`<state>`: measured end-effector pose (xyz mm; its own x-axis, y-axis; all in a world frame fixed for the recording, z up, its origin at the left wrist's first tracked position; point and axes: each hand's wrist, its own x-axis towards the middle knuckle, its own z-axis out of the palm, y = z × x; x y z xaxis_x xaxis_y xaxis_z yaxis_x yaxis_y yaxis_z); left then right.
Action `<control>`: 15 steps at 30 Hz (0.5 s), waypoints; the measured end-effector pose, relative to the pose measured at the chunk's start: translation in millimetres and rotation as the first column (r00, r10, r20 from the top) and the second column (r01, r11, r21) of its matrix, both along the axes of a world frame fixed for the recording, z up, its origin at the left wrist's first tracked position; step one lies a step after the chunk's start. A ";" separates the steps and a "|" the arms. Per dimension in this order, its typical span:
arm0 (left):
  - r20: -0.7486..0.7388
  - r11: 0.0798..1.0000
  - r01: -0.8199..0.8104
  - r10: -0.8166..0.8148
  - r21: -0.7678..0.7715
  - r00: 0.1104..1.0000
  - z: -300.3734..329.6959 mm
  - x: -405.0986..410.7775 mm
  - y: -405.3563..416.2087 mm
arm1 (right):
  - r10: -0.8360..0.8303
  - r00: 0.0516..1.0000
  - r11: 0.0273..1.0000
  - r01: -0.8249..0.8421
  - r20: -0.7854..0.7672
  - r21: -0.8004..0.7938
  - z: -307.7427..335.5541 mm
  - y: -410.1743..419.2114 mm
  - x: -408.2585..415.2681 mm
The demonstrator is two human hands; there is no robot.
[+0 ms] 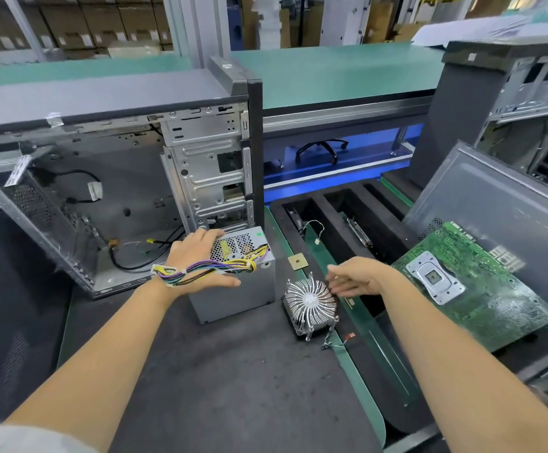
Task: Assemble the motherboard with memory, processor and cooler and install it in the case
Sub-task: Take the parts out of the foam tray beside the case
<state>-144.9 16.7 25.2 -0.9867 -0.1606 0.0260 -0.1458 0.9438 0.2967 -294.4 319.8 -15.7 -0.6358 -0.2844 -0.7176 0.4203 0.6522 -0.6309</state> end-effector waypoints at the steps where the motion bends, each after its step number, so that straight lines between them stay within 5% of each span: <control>1: 0.002 1.000 0.000 0.000 0.000 1.000 0.4 0.5 -0.1 | 0.024 0.988 0.989 -0.002 -0.152 0.145 -6.0 -1.8 -6.7; 3: -0.004 1.000 -0.002 0.002 -0.007 1.000 0.7 1.3 0.2 | 0.156 0.897 0.929 0.009 -0.413 0.371 -18.2 -8.0 -15.3; 6: -0.010 1.000 -0.001 0.001 -0.029 1.000 0.9 1.1 0.9 | 0.457 0.791 0.769 -0.121 -0.407 0.628 -44.1 -12.7 -17.7; 15: -0.032 0.999 0.009 -0.011 -0.050 0.999 2.0 2.6 3.6 | 0.493 0.807 0.678 -0.122 -0.324 0.725 -91.8 -13.0 -22.3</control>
